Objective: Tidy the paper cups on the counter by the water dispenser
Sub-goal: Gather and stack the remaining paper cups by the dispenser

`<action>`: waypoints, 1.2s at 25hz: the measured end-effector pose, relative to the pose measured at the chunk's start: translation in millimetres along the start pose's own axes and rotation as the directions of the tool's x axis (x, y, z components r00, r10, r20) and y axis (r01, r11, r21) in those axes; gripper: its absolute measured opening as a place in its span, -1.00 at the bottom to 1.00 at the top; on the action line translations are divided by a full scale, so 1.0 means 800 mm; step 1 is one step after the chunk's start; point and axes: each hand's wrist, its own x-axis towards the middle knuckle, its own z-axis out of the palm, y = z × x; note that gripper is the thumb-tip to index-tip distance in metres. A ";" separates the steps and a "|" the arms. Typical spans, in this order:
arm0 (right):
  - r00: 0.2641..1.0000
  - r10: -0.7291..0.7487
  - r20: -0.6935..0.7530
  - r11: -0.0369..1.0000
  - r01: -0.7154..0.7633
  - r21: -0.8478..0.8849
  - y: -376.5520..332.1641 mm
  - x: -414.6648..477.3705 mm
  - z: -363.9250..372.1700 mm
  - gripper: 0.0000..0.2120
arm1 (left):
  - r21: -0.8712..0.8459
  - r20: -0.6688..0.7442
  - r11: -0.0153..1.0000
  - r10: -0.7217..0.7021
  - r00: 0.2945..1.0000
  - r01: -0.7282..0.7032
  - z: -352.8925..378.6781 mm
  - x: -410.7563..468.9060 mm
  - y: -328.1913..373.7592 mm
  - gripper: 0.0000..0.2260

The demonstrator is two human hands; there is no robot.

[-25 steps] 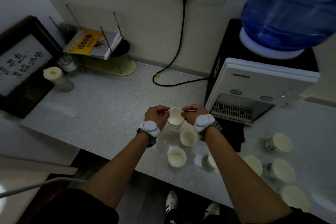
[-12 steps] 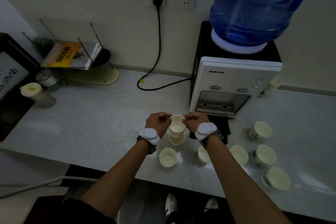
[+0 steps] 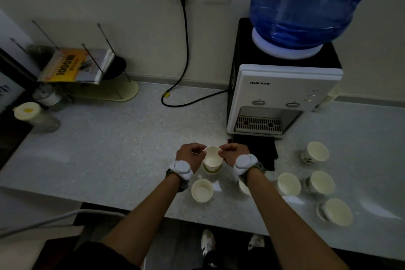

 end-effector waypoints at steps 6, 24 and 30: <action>1.000 0.025 -0.005 1.000 -0.025 0.008 0.015 0.008 0.011 -0.77 | 0.044 0.032 0.996 -0.074 0.997 0.073 0.013 0.006 -0.016 -0.83; 1.000 0.016 -0.020 0.998 -0.017 -0.056 0.041 0.003 0.017 -0.82 | 0.077 0.003 0.991 -0.111 0.994 0.110 0.033 -0.015 -0.016 -0.79; 1.000 0.014 -0.014 0.999 -0.014 -0.039 0.034 -0.006 0.004 -0.77 | 0.064 -0.012 0.993 -0.094 0.995 0.095 0.032 -0.022 -0.005 -0.79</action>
